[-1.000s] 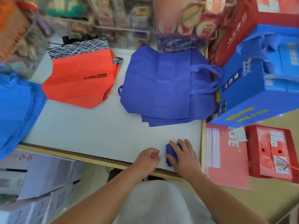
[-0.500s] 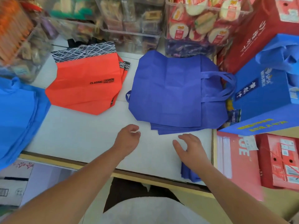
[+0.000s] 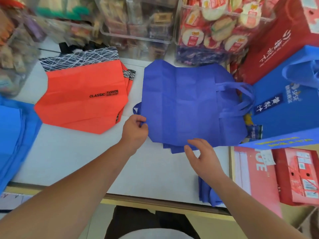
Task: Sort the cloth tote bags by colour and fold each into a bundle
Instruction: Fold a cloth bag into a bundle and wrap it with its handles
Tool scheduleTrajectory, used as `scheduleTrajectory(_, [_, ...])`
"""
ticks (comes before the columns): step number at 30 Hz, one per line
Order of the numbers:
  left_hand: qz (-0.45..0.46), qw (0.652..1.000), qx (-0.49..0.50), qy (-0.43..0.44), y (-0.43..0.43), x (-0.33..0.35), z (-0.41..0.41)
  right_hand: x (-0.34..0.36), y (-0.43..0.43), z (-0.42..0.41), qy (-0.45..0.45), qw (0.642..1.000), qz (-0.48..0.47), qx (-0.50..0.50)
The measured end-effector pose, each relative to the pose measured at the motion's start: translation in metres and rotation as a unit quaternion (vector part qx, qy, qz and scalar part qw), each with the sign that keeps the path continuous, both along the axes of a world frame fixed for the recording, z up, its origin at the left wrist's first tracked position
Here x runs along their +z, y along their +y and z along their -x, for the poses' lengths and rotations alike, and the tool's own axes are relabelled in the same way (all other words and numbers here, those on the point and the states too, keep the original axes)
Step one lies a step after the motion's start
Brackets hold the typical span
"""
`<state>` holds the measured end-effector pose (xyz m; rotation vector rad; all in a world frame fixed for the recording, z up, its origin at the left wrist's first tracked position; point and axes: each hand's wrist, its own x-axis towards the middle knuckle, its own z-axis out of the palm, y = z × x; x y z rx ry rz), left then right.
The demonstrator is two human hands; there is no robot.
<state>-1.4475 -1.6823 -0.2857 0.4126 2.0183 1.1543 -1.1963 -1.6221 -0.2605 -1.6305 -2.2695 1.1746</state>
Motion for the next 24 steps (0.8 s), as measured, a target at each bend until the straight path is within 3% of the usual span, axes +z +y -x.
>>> scheduleTrajectory(2, [-0.006,0.999,-0.044,0.016,-0.011,0.026,0.004,-0.002,-0.001,0.003,-0.005,0.996,-0.08,0.028])
scheduleTrajectory(4, [0.016,0.997,-0.073,0.002,-0.03,0.049,0.01,0.0,-0.001,0.011,-0.012,0.995,-0.08,0.049])
scheduleTrajectory(7, [0.054,0.998,-0.03,-0.021,-0.062,0.068,0.018,0.004,-0.015,0.038,-0.023,0.998,0.032,0.057])
scheduleTrajectory(9, [0.076,0.996,-0.025,-0.036,-0.083,0.071,0.017,0.007,-0.034,0.069,0.023,0.994,0.098,0.039])
scheduleTrajectory(12, [0.07,0.99,-0.072,-0.095,-0.112,0.069,0.003,0.015,-0.063,0.123,0.117,0.97,0.21,-0.037])
scheduleTrajectory(14, [0.047,0.981,-0.121,-0.146,-0.126,0.067,-0.009,0.016,-0.075,0.15,0.121,0.958,0.248,-0.075])
scheduleTrajectory(18, [0.061,0.953,-0.229,-0.19,-0.148,0.059,-0.011,0.008,-0.09,0.159,0.028,0.989,0.136,-0.045])
scheduleTrajectory(20, [0.061,0.969,-0.212,-0.112,-0.159,0.051,0.003,0.003,-0.099,0.151,-0.05,0.997,0.038,0.032])
scheduleTrajectory(22, [0.016,0.98,-0.17,0.104,-0.169,0.045,0.031,0.009,-0.108,0.144,-0.173,0.975,-0.027,0.14])
scheduleTrajectory(24, [-0.064,0.914,-0.194,0.352,-0.178,0.049,0.064,0.013,-0.121,0.14,-0.281,0.919,-0.065,0.27])
